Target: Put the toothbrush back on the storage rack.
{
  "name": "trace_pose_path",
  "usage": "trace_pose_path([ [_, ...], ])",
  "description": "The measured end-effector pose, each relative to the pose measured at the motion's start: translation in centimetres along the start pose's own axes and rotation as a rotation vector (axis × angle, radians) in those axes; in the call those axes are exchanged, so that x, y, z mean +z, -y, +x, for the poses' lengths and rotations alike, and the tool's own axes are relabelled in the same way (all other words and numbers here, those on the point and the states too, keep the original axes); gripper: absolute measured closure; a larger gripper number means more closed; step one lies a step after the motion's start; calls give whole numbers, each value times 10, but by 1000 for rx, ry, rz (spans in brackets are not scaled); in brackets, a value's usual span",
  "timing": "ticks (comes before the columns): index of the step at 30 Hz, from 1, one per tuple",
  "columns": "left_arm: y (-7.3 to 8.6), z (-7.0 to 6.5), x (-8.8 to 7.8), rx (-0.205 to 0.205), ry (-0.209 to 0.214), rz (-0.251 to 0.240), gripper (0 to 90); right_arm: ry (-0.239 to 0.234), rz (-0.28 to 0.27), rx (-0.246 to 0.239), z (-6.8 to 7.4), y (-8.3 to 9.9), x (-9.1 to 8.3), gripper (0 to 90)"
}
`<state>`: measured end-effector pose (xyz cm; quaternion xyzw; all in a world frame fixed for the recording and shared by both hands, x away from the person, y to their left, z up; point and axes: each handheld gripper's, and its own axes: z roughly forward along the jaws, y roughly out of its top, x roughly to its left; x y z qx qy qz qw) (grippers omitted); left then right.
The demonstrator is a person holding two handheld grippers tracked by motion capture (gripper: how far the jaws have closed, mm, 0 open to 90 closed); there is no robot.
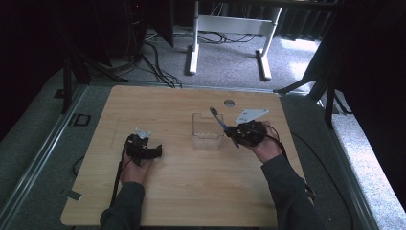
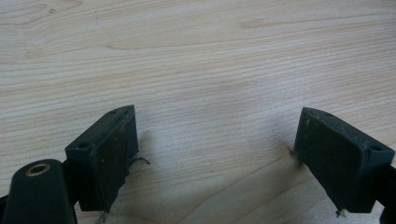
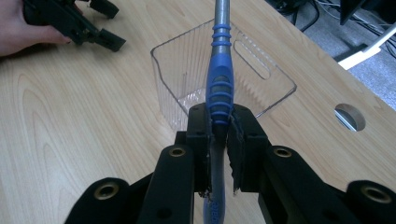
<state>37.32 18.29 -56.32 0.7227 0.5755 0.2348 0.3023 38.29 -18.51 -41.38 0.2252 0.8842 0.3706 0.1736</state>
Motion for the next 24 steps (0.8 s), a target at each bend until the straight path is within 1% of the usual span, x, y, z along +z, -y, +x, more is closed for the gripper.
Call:
trace_pose_path([
  [6,0,0,0,0,0,0,140,14,-28,13,-1,-2,-2,791],
  [11,0,0,0,-1,0,0,140,24,-38,-1,1,-7,-3,791],
  [14,0,0,0,-1,0,-1,140,28,-48,-1,1,-9,-4,791],
  [19,0,0,0,-2,0,-1,140,13,-58,3,2,-12,-4,790],
  [24,0,0,0,-3,0,-2,140,15,-70,10,1,-13,-6,790],
])
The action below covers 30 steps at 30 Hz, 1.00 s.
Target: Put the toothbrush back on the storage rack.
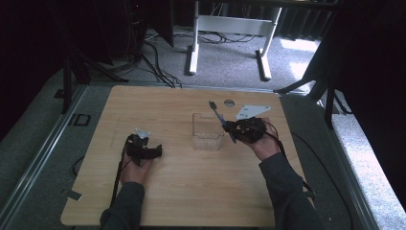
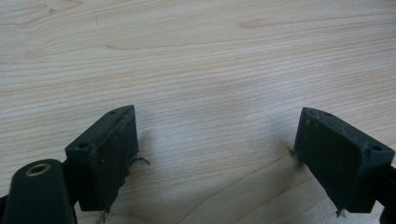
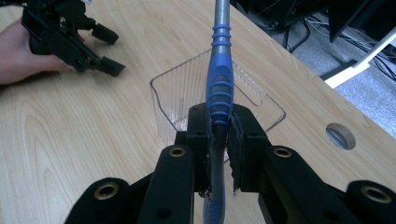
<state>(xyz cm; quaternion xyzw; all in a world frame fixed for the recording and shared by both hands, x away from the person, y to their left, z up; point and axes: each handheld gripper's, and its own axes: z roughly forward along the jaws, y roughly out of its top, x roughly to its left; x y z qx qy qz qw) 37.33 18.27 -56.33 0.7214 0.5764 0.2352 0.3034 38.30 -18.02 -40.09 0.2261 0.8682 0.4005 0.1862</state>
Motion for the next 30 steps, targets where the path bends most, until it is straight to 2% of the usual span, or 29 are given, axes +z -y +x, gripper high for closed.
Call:
trace_pose_path([
  [15,0,0,0,3,0,1,140,-12,-44,25,-2,-7,-2,790],
  [30,0,0,0,3,0,1,140,-39,-100,81,-7,-10,1,790],
])
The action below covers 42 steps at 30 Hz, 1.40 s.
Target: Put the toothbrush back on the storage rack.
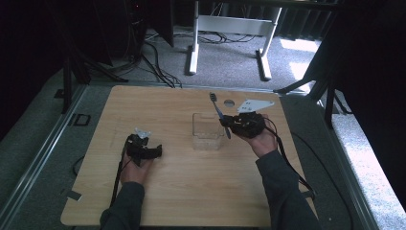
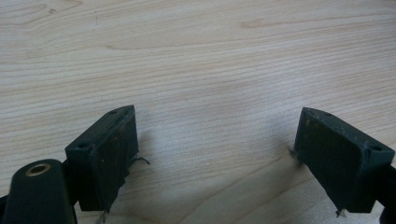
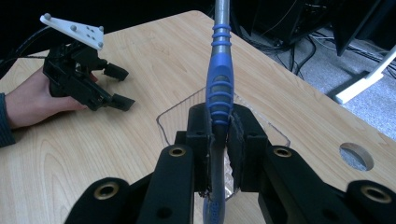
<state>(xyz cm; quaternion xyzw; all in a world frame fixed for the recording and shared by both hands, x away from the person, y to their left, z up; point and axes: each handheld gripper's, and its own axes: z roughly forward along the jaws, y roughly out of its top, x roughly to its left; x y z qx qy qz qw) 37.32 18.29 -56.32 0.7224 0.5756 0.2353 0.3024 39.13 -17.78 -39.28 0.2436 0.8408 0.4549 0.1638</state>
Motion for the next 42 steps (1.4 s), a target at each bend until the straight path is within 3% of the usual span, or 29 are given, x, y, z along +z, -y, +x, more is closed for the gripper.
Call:
trace_pose_path([
  [19,0,0,0,1,1,0,140,-17,-37,35,-4,-2,11,791],
  [42,0,0,0,1,1,0,139,2,-96,77,-10,-1,24,791],
])
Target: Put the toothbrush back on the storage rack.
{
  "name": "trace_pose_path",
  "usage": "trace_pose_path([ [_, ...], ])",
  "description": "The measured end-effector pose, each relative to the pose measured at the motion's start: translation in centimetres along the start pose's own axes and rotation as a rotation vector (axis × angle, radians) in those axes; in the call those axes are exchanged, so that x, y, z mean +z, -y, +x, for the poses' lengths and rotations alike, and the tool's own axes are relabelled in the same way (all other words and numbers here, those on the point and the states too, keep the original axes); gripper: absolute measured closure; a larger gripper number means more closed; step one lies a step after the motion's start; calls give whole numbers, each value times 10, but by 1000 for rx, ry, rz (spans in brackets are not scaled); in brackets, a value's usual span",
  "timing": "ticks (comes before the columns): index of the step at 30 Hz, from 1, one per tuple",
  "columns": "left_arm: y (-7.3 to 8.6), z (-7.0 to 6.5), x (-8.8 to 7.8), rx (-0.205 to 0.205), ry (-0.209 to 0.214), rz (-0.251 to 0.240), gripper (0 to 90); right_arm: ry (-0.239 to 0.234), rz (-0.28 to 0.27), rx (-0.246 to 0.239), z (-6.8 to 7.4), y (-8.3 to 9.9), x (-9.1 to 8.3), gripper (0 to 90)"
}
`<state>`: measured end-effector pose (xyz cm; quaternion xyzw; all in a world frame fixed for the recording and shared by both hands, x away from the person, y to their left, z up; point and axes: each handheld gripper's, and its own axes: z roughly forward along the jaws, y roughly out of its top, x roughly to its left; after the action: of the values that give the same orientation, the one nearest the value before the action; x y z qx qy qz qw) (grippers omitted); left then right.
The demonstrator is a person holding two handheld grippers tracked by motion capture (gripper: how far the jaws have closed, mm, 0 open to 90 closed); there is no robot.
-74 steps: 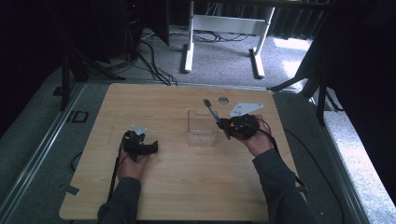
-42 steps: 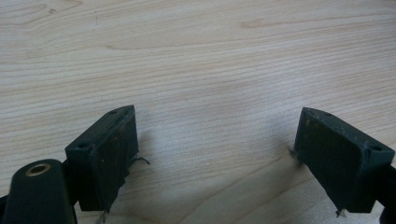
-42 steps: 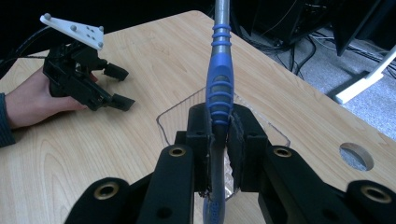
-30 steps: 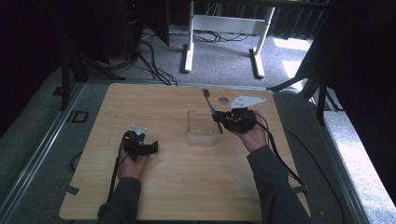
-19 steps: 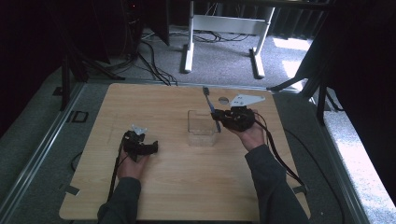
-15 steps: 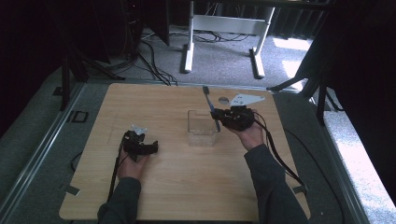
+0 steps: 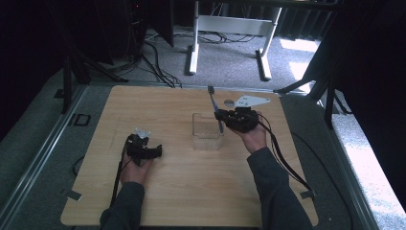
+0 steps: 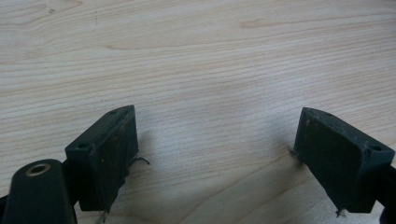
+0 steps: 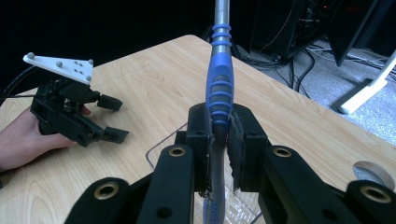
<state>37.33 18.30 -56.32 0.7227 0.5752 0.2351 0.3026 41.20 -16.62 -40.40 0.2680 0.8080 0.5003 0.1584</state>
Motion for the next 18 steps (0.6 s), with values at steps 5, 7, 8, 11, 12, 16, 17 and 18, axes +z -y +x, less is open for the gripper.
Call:
trace_pose_path([
  [5,0,0,0,0,0,0,139,-2,-11,7,-1,1,3,791],
  [7,0,0,0,0,0,-1,139,-2,-14,9,-1,1,4,791],
  [8,0,0,0,0,0,-1,140,-2,-16,9,-1,1,5,791],
  [11,0,0,0,0,0,-1,139,2,-16,11,-2,2,7,791],
  [12,0,0,0,0,0,-1,139,3,-17,12,-2,2,8,791],
  [16,0,0,0,0,0,-1,140,4,-17,11,-2,3,10,791],
  [17,0,0,0,0,0,-1,140,5,-15,13,-2,3,11,791],
  [18,0,0,0,0,0,-1,139,6,-13,12,-2,3,12,791],
])
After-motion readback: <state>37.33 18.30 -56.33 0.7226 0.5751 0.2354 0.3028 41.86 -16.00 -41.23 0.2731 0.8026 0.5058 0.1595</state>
